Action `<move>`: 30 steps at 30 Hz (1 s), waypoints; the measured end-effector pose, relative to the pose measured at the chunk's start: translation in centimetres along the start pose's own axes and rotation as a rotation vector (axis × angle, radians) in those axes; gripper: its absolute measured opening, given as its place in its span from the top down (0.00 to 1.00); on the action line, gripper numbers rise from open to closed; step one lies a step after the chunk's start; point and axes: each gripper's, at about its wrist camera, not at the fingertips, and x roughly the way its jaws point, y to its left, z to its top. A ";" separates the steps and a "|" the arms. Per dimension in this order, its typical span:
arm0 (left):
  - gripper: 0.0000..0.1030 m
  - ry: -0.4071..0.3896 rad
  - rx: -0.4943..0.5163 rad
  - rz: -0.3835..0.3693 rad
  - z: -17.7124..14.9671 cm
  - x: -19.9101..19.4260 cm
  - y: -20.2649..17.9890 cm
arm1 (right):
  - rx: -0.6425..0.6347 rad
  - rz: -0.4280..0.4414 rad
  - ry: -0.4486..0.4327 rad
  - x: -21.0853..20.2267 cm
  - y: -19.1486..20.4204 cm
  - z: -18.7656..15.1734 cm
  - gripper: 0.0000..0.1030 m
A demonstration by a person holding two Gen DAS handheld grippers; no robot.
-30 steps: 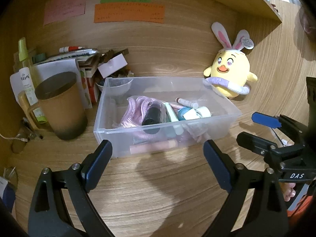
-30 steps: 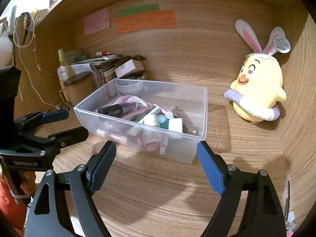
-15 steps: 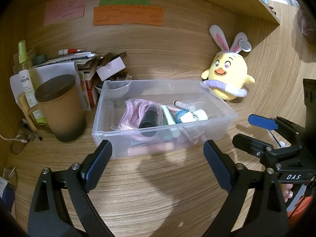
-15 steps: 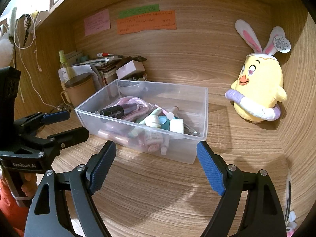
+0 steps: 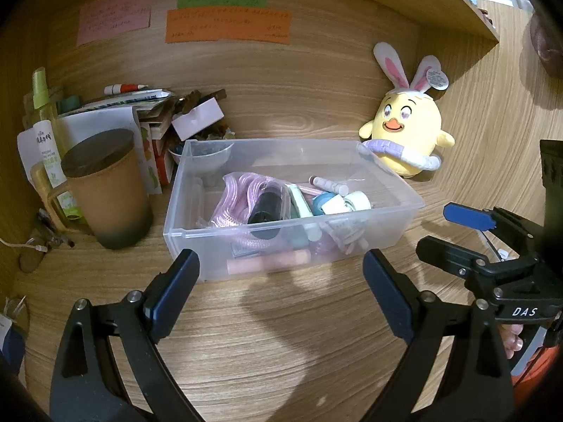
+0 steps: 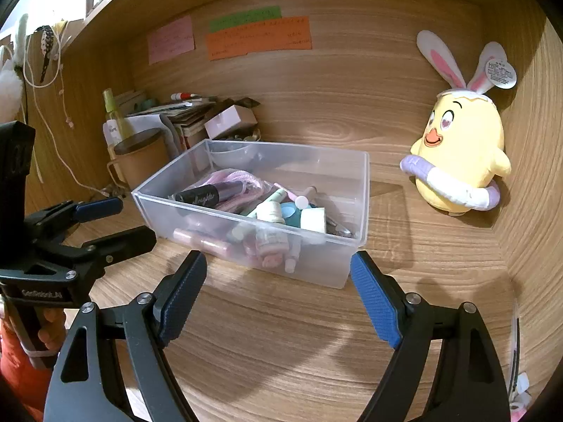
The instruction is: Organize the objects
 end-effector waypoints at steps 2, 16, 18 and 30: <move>0.08 0.000 -0.004 -0.002 -0.1 0.0 0.1 | 0.000 -0.002 0.001 0.0 0.1 0.0 0.21; 0.08 -0.017 -0.016 -0.012 -0.1 -0.5 0.0 | 0.001 0.000 -0.006 -0.1 0.3 -0.2 0.21; 0.08 -0.017 -0.015 -0.011 0.0 -0.5 -0.1 | 0.003 0.003 -0.006 -0.1 0.3 -0.3 0.21; 0.08 -0.011 0.001 -0.026 -0.1 -0.4 -0.6 | 0.007 0.011 0.000 0.0 0.2 -0.2 0.20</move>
